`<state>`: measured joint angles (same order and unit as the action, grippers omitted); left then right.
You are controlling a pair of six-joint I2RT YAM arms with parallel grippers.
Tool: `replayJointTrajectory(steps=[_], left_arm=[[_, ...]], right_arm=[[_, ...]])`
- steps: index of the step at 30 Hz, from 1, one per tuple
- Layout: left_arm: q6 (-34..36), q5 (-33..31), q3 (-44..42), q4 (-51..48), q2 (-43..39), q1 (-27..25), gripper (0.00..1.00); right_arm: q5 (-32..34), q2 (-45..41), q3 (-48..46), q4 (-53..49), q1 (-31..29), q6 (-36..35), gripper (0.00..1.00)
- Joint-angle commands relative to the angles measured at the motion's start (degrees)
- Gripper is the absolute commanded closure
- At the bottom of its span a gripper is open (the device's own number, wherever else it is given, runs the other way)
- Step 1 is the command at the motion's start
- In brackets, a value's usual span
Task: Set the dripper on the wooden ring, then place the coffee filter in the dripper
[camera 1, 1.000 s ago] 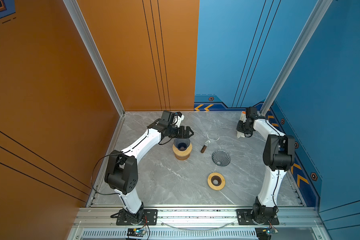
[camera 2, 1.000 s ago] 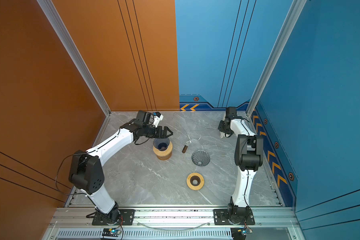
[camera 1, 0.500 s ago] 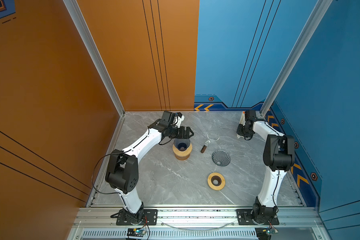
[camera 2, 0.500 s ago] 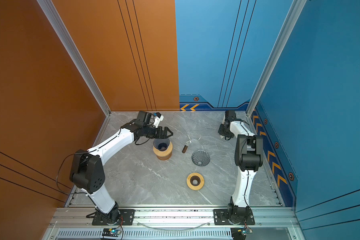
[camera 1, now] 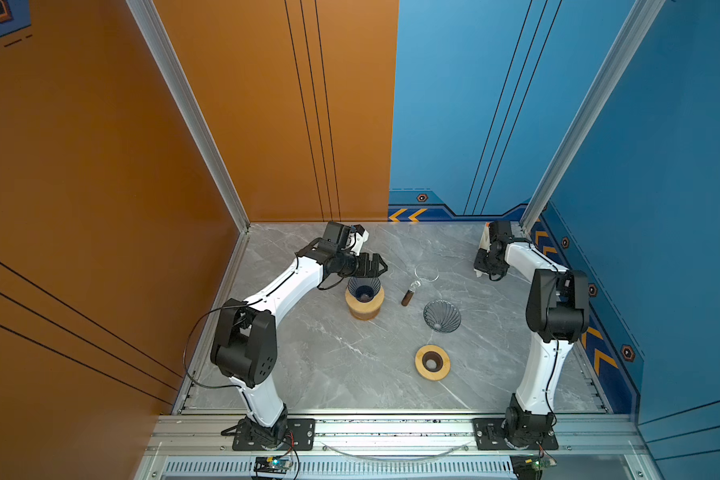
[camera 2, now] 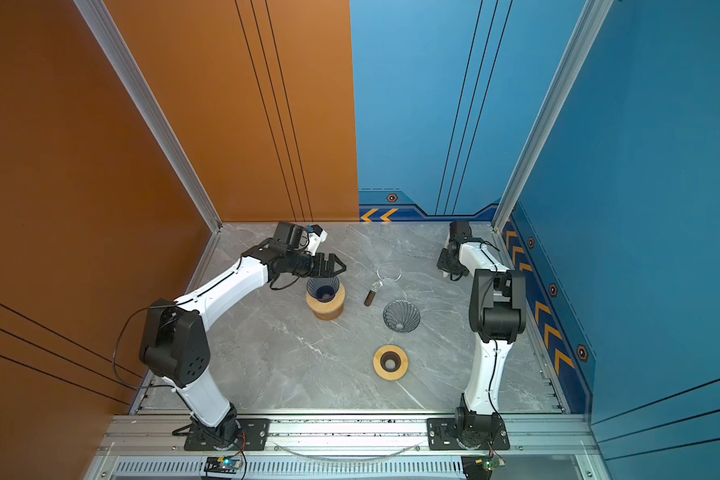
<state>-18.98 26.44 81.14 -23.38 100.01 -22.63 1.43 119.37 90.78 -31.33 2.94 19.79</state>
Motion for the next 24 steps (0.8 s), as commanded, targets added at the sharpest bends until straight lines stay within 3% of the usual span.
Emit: replayJointTrajectory(steps=[1, 4, 24], left_arm=[[-0.3, 1.5, 0.7, -1.5, 0.6, -0.7, 0.02], [-0.3, 1.6, 0.9, -1.4, 0.7, -0.7, 0.02], [-0.3, 2.1, 1.5, -1.4, 1.7, -0.8, 0.02]], right_arm=[[1.4, -0.9, 1.0, -0.5, -0.2, 0.7, 0.96], [0.9, -1.6, 0.7, -0.5, -0.2, 0.6, 1.0], [-0.3, -5.7, 2.5, -4.7, 1.4, -1.4, 1.0]])
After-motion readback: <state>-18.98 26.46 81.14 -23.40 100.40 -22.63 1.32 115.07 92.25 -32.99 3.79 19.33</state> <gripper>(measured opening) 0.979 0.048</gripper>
